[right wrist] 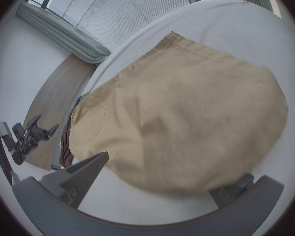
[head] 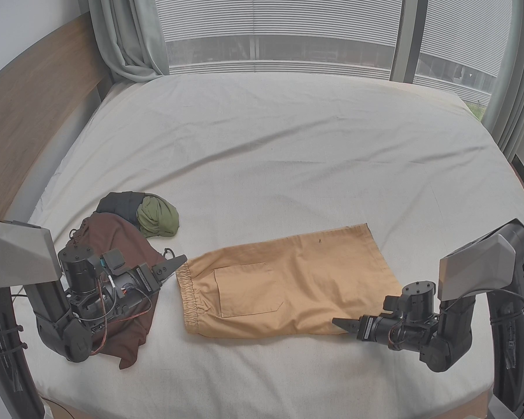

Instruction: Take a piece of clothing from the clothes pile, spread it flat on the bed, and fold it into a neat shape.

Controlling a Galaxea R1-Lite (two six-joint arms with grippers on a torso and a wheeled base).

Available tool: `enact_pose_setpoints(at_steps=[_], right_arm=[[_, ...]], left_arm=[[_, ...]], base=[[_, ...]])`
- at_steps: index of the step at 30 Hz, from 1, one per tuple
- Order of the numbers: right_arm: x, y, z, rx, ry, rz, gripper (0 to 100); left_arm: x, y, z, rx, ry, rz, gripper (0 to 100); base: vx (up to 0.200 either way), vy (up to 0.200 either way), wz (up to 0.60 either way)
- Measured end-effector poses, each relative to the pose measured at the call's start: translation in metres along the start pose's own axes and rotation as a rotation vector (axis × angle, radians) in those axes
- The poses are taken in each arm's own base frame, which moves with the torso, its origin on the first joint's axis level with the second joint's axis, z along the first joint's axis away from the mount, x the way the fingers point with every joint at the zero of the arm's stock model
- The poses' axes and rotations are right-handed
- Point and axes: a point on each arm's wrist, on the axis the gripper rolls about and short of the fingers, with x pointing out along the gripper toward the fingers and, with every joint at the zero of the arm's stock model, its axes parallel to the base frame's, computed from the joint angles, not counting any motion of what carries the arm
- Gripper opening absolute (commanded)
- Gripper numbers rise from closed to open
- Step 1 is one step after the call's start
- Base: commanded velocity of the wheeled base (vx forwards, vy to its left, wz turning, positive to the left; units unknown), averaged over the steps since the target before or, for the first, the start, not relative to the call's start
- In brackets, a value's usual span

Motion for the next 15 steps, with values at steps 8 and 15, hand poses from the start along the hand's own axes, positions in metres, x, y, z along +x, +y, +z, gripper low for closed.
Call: enact_pose_setpoints(at_steps=[8,15], right_arm=[[-0.032,0.009,-0.035,-0.061,0.15,0.041,100],[-0.045,0.027,-0.036,-0.098,0.168,0.104,100]], left_arm=[[-0.001,0.003,-0.007,-0.012,0.03,0.009,100],[0.006,0.016,-0.026,-0.04,0.099,0.048,100]], base=[[0.0,0.0,0.0],[0.0,0.0,0.0]])
